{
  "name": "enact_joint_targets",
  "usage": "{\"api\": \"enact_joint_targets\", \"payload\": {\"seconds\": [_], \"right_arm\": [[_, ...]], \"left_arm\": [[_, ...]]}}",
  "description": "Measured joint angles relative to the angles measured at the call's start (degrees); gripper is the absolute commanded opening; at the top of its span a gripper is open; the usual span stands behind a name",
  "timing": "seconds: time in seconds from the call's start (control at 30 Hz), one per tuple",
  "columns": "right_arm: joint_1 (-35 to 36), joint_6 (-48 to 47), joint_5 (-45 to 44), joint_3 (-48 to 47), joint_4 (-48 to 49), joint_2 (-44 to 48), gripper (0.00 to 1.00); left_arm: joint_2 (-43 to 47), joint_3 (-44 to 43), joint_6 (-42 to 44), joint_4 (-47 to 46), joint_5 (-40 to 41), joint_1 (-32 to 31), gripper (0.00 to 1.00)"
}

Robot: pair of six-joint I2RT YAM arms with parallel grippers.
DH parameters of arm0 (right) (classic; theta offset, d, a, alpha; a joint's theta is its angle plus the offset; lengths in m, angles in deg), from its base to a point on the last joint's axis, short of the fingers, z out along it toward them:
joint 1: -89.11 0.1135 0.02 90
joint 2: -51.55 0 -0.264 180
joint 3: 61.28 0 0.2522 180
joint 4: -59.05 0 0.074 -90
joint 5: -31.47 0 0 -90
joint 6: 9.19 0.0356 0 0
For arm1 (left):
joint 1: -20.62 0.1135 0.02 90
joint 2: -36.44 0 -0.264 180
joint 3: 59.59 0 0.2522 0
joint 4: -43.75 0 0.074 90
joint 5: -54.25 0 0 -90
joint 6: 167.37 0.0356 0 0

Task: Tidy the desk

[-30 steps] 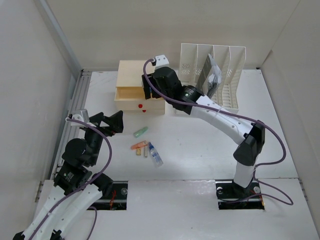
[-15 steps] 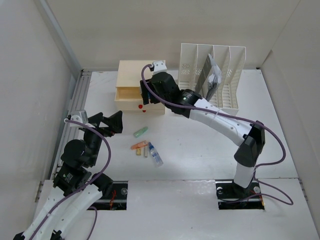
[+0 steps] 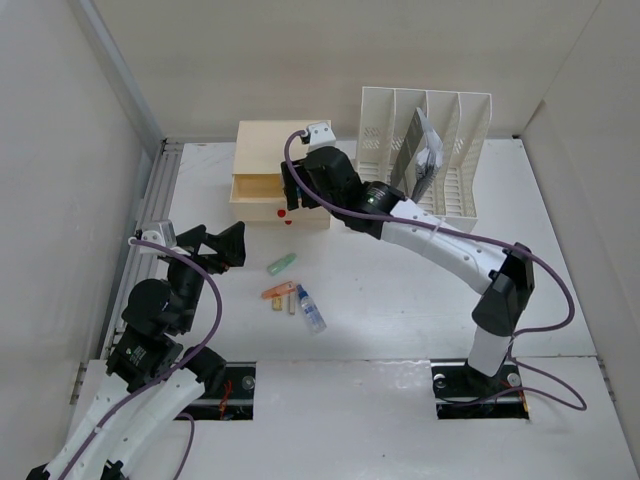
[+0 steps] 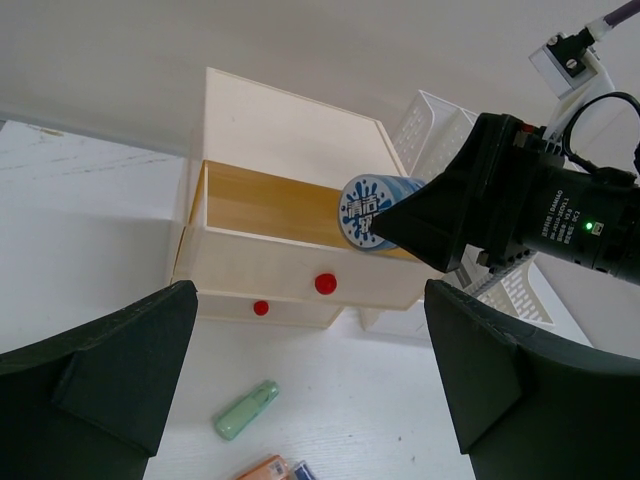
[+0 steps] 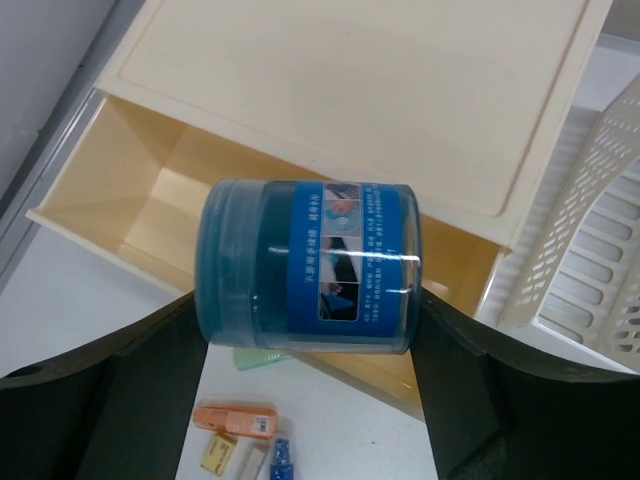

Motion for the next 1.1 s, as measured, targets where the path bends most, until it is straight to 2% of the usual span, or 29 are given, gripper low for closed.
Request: {"api": "enact_joint_targets", "payload": {"seconds": [0.17, 0.3, 0.33, 0.37, 0.43, 0.47, 0.5, 0.53, 0.57, 0.73, 0.83, 0.97, 1.1], "right_arm": [[0.28, -1.4, 1.38, 0.02, 0.04, 0.66, 0.92], [0.48, -2.25, 2.19, 0.04, 0.11, 1.92, 0.92], [0.63, -2.51, 2.34, 0.07, 0.13, 2.32, 0.89], [0.7, -2.82, 2.43, 0.09, 0.22, 2.71, 0.84], [0.7, -3.78, 2.71, 0.17, 0.79, 3.48, 0.61], [0.7, -4.87, 3.26, 0.66, 1.57, 4.09, 0.27], [0.7, -6.54, 4.61, 1.33, 2.03, 4.85, 0.13], [0.68, -7.89, 6.47, 2.29, 2.51, 5.79, 0.04], [0.63, -10.56, 9.11, 3.58, 3.21, 6.82, 0.0], [0.63, -23.98, 25.64, 9.53, 4.76, 11.06, 0.0], [0.63, -31.34, 31.5, 9.77, 3.93, 10.1, 0.0], [0.59, -37.4, 33.51, 9.38, 2.47, 5.68, 0.0], [0.39, -39.19, 30.47, 9.35, 1.9, 0.48, 0.0]], "left_arm": [[0.02, 0.09, 0.0, 0.02, 0.02, 0.0, 0.95], [0.02, 0.09, 0.0, 0.0, 0.02, 0.0, 0.95], [0.02, 0.09, 0.0, 0.02, 0.0, 0.0, 0.95], [0.02, 0.09, 0.0, 0.02, 0.0, 0.0, 0.95], [0.02, 0.09, 0.0, 0.02, 0.0, 0.0, 0.95], [0.02, 0.09, 0.0, 0.02, 0.0, 0.0, 0.95], [0.0, 0.09, 0.0, 0.02, 0.02, 0.0, 0.95], [-0.02, 0.09, 0.0, 0.0, 0.0, 0.0, 0.95], [-0.02, 0.09, 0.0, 0.02, 0.0, 0.0, 0.95], [-0.55, 0.11, 0.0, -0.04, 0.04, 0.0, 0.95], [-1.05, 0.09, 0.0, -0.02, 0.02, 0.0, 0.95], [-1.22, 0.11, 0.0, -0.02, 0.04, 0.0, 0.95], [-1.22, 0.09, 0.0, -0.02, 0.02, 0.0, 0.95]]}}
